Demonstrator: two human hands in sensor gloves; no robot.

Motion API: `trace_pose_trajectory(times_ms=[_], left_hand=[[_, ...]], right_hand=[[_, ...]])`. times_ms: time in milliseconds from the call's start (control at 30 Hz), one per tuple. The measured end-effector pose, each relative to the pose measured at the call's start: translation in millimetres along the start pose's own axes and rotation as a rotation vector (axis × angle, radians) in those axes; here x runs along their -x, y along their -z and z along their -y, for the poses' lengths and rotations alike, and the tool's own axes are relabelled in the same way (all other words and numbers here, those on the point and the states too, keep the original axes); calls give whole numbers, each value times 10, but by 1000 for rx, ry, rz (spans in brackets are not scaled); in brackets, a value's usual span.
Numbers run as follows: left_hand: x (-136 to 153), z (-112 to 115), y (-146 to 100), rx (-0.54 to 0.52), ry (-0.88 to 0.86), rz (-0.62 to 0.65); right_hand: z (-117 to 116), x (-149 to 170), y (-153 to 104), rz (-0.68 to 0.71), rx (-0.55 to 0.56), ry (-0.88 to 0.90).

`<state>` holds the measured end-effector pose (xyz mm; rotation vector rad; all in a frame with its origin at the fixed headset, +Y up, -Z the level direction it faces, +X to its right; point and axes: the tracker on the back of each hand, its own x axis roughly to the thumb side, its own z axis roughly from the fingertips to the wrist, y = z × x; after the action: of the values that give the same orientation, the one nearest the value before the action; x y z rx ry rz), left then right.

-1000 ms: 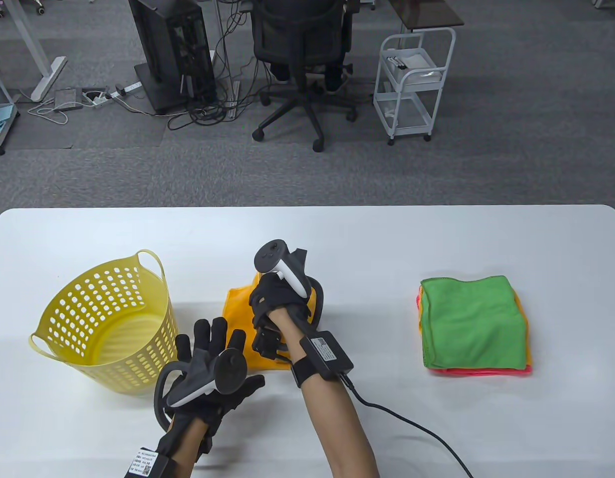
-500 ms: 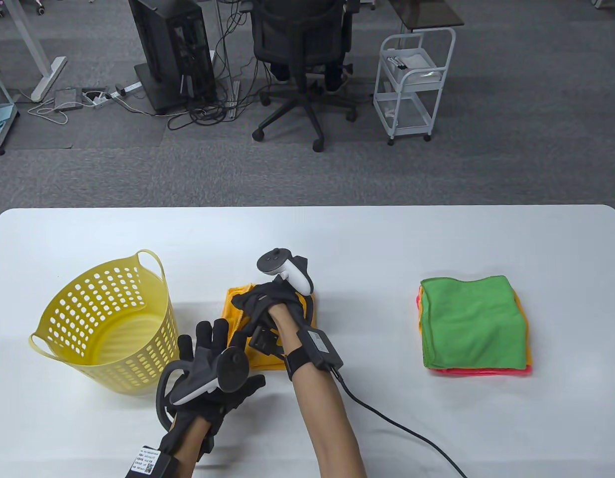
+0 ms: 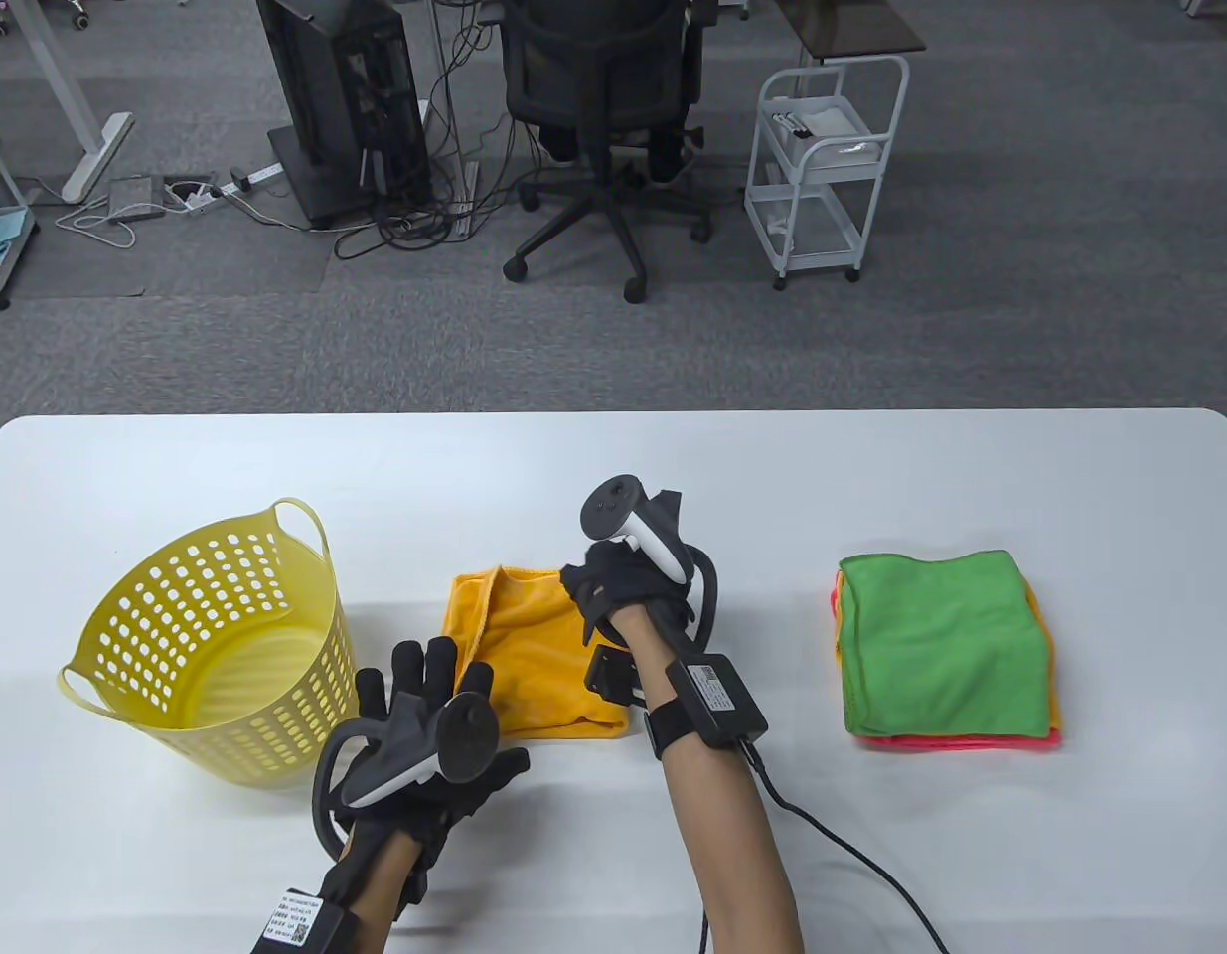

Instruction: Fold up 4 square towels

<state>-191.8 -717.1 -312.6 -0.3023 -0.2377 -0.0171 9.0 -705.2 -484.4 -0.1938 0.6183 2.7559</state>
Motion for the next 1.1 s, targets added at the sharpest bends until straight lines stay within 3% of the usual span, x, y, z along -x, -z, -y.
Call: trace_pose_trajectory(times_ms=[133,233,333,500,767,967,1100], left_hand=[[-1,-1,3,-1,1,0],[0,0,5,-1,1,0],[2,-1,6,0,1,-1],[12,-6,3,-3,-7,0],[22,-6,4,-12,-20,5],[36,1,4,-7,-25,9],[56,1,-10,-6,-35,15]], right_hand=[[-177,166,102,-126,14,-97],[-321,156,152,-123,-31,-130],[-386,83,153,-126,37,-177],[-449,-7,131,-112,69,-47],[-304,35,-40,88,2,355],[-224,23,-105,182,16,466],[121,-18,-286,290,68,502]])
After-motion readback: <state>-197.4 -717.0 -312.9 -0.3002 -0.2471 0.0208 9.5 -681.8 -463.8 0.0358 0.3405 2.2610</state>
